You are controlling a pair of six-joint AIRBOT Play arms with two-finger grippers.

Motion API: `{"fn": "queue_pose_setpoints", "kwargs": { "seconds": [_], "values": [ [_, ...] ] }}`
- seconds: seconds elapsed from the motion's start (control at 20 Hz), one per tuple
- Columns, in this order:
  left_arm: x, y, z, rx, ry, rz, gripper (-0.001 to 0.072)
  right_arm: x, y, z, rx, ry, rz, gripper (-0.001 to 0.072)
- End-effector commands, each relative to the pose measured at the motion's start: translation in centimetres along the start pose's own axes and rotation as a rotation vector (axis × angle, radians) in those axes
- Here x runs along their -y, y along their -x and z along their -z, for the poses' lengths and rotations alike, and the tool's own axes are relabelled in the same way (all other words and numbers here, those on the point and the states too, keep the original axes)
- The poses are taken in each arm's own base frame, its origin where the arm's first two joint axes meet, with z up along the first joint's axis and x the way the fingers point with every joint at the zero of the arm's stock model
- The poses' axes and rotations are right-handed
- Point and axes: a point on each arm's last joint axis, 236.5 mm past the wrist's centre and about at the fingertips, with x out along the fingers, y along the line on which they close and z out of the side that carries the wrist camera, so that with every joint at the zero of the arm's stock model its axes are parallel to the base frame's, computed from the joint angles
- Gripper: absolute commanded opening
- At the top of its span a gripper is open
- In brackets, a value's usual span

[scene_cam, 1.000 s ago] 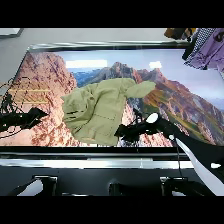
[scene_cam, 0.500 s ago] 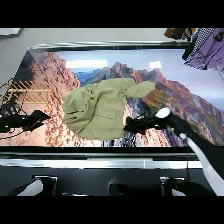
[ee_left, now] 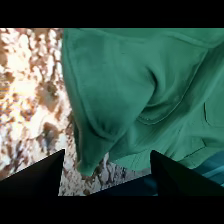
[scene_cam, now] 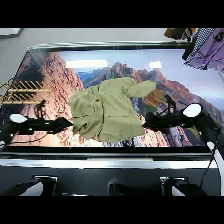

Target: Fold the clothes and pants, and hang the long-sleeved shirts on hangers.

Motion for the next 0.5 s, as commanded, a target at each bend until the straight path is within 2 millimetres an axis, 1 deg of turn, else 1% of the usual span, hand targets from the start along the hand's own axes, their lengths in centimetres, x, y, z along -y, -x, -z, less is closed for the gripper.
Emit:
{"fn": "queue_pose_setpoints", "kwargs": {
  "seconds": [0.0,0.15,0.35,0.45],
  "values": [
    [1.8,-3.1,1.3,-0.034,-0.071,-0.004,0.0621,0.6,0.5,0.1,0.006,-0.005,0.025,0.0022],
    [1.7,-4.3,2.2,-0.073,-0.074,-0.011,0.0621,0.7,0.5,0.1,0.007,-0.003,0.032,0.0022],
    [0.8,-4.9,1.8,-0.065,-0.058,-0.030,0.0620,0.7,0.5,-0.1,0.016,-0.003,0.031,0.0022],
    [0.4,-5.0,1.9,-0.072,-0.062,-0.040,0.0621,0.7,0.5,-0.1,0.013,-0.005,0.031,0.0023]
  ]
}}
